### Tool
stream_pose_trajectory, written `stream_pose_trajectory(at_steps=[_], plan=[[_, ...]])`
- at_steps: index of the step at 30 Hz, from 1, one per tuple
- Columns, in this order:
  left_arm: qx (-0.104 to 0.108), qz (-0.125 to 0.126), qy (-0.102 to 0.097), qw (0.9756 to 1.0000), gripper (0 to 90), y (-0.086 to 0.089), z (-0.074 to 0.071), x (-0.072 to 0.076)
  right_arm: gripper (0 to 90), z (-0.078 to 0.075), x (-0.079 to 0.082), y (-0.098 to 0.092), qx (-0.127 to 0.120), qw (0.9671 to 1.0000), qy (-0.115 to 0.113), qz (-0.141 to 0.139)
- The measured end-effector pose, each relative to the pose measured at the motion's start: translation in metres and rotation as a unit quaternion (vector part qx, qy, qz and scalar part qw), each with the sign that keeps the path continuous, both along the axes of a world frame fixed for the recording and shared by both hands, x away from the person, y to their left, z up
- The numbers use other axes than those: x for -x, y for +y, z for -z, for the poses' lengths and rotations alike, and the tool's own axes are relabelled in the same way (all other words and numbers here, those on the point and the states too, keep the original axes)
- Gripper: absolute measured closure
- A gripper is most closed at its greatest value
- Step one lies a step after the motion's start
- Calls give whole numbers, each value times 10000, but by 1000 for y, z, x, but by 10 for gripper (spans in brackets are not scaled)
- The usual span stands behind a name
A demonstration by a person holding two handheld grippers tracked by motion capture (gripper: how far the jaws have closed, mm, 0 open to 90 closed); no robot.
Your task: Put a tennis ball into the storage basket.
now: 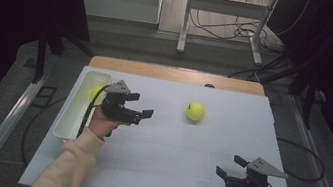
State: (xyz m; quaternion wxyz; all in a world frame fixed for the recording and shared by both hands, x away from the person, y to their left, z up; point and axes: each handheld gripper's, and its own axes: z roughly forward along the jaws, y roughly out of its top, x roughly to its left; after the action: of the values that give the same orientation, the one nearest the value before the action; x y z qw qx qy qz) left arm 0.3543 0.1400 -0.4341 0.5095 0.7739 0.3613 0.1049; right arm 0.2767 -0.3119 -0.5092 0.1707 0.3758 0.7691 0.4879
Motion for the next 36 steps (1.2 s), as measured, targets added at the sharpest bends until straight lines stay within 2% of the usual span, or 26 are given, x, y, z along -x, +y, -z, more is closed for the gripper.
stream_pose_trajectory(at_steps=[21,36], plan=[[-316,226,131,9992,136,-37,7,-14,149,-1,5,-1,-6,10000,-42,-18],[-410,352,225,9983,138,-60,15,-26,149,-1,5,-1,8,10000,-31,-13]])
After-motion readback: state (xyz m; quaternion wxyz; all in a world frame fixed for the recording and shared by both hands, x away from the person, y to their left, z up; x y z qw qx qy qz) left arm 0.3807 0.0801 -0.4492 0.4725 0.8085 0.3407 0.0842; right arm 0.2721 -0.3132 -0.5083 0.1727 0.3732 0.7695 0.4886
